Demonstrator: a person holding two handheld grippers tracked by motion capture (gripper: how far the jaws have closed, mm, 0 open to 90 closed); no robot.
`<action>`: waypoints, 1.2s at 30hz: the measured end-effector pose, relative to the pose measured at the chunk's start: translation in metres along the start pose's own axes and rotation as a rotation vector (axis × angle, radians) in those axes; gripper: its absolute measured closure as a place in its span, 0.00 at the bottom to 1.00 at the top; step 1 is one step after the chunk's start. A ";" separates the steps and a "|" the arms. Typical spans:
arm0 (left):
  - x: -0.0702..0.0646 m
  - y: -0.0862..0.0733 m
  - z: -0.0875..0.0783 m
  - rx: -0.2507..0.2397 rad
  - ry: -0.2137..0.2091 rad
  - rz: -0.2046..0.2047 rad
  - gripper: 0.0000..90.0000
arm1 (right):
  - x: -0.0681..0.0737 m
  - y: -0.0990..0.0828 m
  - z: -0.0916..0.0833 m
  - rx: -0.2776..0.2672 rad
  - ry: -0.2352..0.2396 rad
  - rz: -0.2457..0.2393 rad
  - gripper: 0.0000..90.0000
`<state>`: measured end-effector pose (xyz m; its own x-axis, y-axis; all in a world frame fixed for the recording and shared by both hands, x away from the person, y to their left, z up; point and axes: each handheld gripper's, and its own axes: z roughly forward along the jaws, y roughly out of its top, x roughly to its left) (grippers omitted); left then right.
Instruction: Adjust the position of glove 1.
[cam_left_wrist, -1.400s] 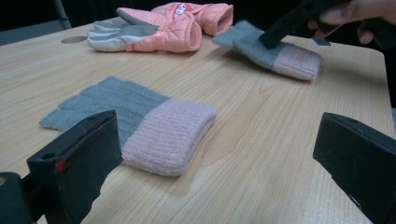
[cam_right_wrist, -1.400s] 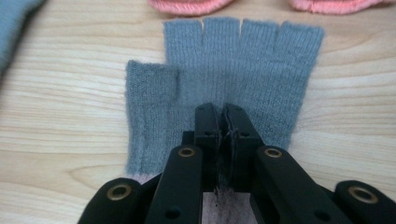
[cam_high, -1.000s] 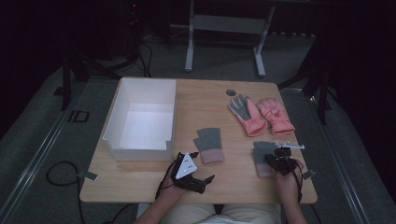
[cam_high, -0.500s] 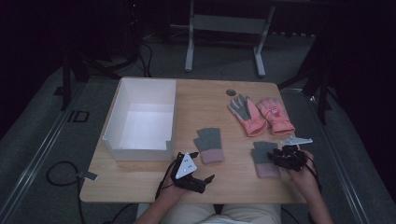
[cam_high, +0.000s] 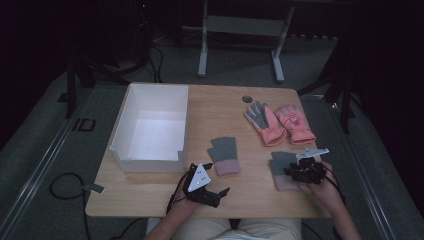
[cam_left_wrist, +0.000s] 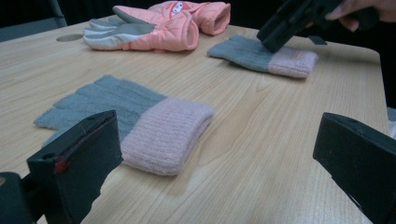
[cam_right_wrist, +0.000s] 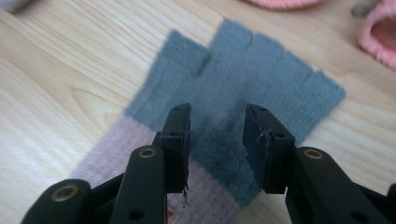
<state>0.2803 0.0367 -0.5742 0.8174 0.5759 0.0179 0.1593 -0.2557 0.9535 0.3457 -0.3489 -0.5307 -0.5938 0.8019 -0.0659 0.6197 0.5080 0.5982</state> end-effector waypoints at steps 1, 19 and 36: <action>0.000 0.000 0.000 0.000 0.000 0.000 0.01 | 0.000 -0.001 0.002 0.006 -0.002 0.003 0.68; 0.000 0.000 0.000 0.001 0.001 -0.002 0.01 | 0.011 -0.002 0.007 0.007 -0.073 0.134 0.94; 0.001 0.000 0.000 0.003 0.000 -0.009 0.01 | 0.026 0.060 -0.039 -0.157 -0.059 0.128 0.94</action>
<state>0.2815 0.0373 -0.5741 0.8161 0.5779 0.0097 0.1678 -0.2530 0.9528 0.3482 -0.3099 -0.4653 -0.4808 0.8764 -0.0253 0.5978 0.3488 0.7218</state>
